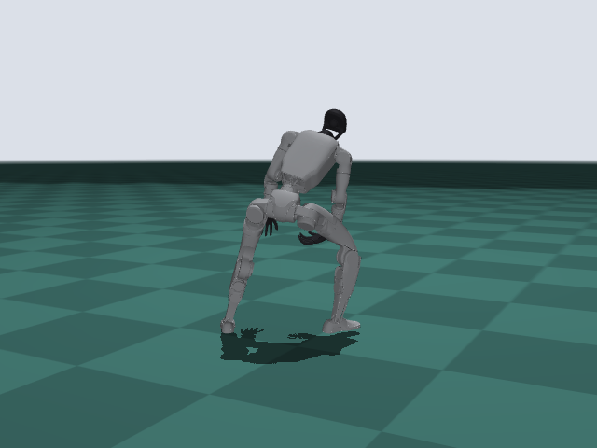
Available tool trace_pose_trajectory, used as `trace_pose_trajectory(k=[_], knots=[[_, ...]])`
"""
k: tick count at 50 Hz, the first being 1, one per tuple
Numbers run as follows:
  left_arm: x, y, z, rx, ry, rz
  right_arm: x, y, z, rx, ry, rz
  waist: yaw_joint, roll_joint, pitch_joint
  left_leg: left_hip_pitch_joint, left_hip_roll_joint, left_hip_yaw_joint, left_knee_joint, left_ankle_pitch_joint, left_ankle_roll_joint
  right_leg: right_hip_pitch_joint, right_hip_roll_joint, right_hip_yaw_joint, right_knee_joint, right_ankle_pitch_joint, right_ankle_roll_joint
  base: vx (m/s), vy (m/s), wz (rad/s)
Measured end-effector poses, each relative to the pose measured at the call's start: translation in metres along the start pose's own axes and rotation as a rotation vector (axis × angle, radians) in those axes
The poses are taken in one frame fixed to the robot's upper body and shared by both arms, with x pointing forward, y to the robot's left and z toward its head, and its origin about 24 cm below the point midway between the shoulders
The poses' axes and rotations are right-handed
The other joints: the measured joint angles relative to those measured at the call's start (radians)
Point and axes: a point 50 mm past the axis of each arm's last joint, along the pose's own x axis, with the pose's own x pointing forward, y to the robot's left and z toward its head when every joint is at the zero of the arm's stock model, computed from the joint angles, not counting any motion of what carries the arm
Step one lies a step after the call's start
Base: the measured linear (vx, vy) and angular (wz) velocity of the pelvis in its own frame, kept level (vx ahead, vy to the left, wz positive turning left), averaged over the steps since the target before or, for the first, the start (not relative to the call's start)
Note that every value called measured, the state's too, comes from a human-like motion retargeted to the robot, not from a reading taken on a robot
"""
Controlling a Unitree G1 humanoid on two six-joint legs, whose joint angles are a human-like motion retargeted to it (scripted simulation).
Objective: Kungfu
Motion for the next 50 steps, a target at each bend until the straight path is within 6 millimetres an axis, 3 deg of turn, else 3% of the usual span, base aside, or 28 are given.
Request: trace_pose_trajectory(k=[7, 13, 19, 23, 28, 30, 32, 35, 36, 37, 38, 40, 42, 44, 45, 47, 50], knots=[[-0.006, -0.003, -0.004, 0.03, 0.017, -0.009, -0.014, -0.01, 0.003, -0.105, 0.026, -0.098, -0.029, -0.044, -0.02, 0.049, -0.002, 0.013, 0.025, -0.056, 0.0, 0.048, -0.014, -0.002, -0.069, -0.004, -0.007, 0.17, 0.1, -0.2], [-0.015, -0.012, -0.003, -0.019, 0.102, -0.032, -0.019, -0.014, 0.012, -0.151, -0.032, -0.165, -0.052, -0.062, -0.037, 0.065, 0.005, 0.08, 0.041, -0.04, 0.0, 0.129, -0.042, -0.02, -0.127, 0.013, -0.024, 0.18, 0.1, 0.11], [-0.017, -0.006, -0.005, -0.091, 0.168, 0.011, -0.035, -0.015, 0.06, -0.267, -0.269, -0.254, -0.007, -0.112, -0.07, 0.005, 0.059, 0.211, 0.142, 0.079, 0.0, 0.28, -0.054, -0.092, -0.211, 0.074, -0.053, 0.26, -0.05, 0.52], [-0.021, 0.004, -0.023, -0.123, 0.24, 0.069, -0.042, 0.001, 0.102, -0.443, -0.382, -0.248, 0.072, -0.17, -0.094, -0.002, 0.15, 0.241, 0.259, 0.107, 0.0, 0.452, 0.002, -0.166, -0.29, 0.089, -0.073, 0.64, -0.04, -0.12], [-0.022, 0.028, -0.052, -0.232, 0.335, 0.161, -0.06, 0.029, 0.156, -0.679, -0.597, -0.296, 0.192, -0.267, -0.134, -0.006, 0.124, 0.204, 0.387, -0.019, 0.075, 0.658, 0.021, -0.206, -0.501, 0.19, -0.063, 0.72, 0.39, 0.06], [-0.019, 0.044, -0.067, -0.278, 0.367, 0.217, -0.067, 0.041, 0.172, -0.746, -0.703, -0.331, 0.228, -0.298, -0.162, 0.0, 0.095, 0.182, 0.423, -0.086, 0.103, 0.771, 0.031, -0.241, -0.609, 0.222, -0.028, 0.89, 0.69, 0.28], [-0.011, 0.071, -0.089, -0.338, 0.374, 0.261, -0.071, 0.056, 0.183, -0.791, -0.822, -0.371, 0.248, -0.28, -0.237, -0.053, 0.105, 0.102, 0.49, -0.157, 0.109, 0.899, 0.101, -0.324, -0.713, 0.173, -0.022, 0.96, 0.67, 0.49], [0.01, 0.123, -0.111, -0.476, 0.291, 0.271, -0.073, 0.069, 0.189, -0.816, -0.918, -0.42, 0.226, -0.202, -0.368, -0.111, 0.06, -0.049, 0.526, -0.211, 0.145, 1.064, 0.268, -0.386, -0.825, 0.072, -0.148, 0.95, 0.66, 1.67], [0.023, 0.14, -0.108, -0.546, 0.216, 0.23, -0.076, 0.069, 0.187, -0.814, -0.924, -0.443, 0.188, -0.185, -0.374, -0.078, 0.001, -0.088, 0.509, -0.214, 0.153, 1.062, 0.324, -0.228, -0.768, 0.093, -0.177, 0.94, 0.66, 3.19], [0.035, 0.156, -0.102, -0.622, 0.141, 0.182, -0.08, 0.069, 0.184, -0.81, -0.932, -0.471, 0.149, -0.173, -0.375, -0.039, -0.06, -0.128, 0.486, -0.21, 0.159, 1.055, 0.39, -0.064, -0.702, 0.111, -0.163, 0.9, 0.53, 3.8], [0.049, 0.169, -0.091, -0.719, 0.074, 0.117, -0.086, 0.069, 0.18, -0.805, -0.946, -0.508, 0.107, -0.17, -0.369, 0.01, -0.123, -0.168, 0.452, -0.194, 0.16, 1.038, 0.475, 0.112, -0.618, 0.121, -0.066, 0.87, 0.43, 3.47], [0.076, 0.18, -0.044, -0.9, -0.091, -0.022, -0.102, 0.071, 0.171, -0.804, -1.017, -0.618, 0.06, -0.148, -0.344, 0.109, -0.182, -0.254, 0.378, -0.15, 0.143, 0.983, 0.73, 0.35, -0.423, 0.046, 0.115, 0.78, 0.33, 2.4], [0.093, 0.183, 0.024, -0.962, -0.293, -0.137, -0.122, 0.078, 0.16, -0.821, -1.133, -0.791, 0.046, -0.154, -0.32, 0.197, -0.179, -0.246, 0.328, -0.134, 0.125, 0.912, 0.782, 0.304, -0.351, 0.05, 0.108, 0.64, 0.23, 1.37], [0.088, 0.163, 0.087, -0.917, -0.454, -0.341, -0.138, 0.087, 0.145, -0.831, -1.255, -1.006, -0.032, -0.132, -0.303, 0.273, -0.193, -0.274, 0.286, -0.123, 0.129, 0.845, 0.772, 0.178, -0.394, 0.063, 0.038, 0.59, 0.09, 2.21], [0.078, 0.145, 0.117, -0.882, -0.526, -0.472, -0.146, 0.093, 0.137, -0.835, -1.318, -1.122, -0.08, -0.12, -0.294, 0.314, -0.211, -0.303, 0.263, -0.116, 0.139, 0.81, 0.784, 0.145, -0.438, 0.069, 0.012, 0.6, -0.01, 2.27], [0.04, 0.093, 0.17, -0.886, -0.634, -0.797, -0.156, 0.104, 0.119, -0.821, -1.421, -1.34, -0.14, -0.141, -0.248, 0.424, -0.26, -0.299, 0.207, -0.091, 0.182, 0.734, 0.875, 0.265, -0.551, 0.167, -0.014, 0.58, -0.02, 1.56], [-0.056, 0.015, 0.236, -1.043, -0.673, -1.295, -0.154, 0.116, 0.099, -0.852, -1.456, -1.547, -0.252, -0.138, -0.139, 0.582, -0.265, -0.316, 0.165, -0.102, 0.194, 0.613, 0.939, 0.372, -0.749, 0.339, -0.202, 0.41, 0.04, 1.51]])
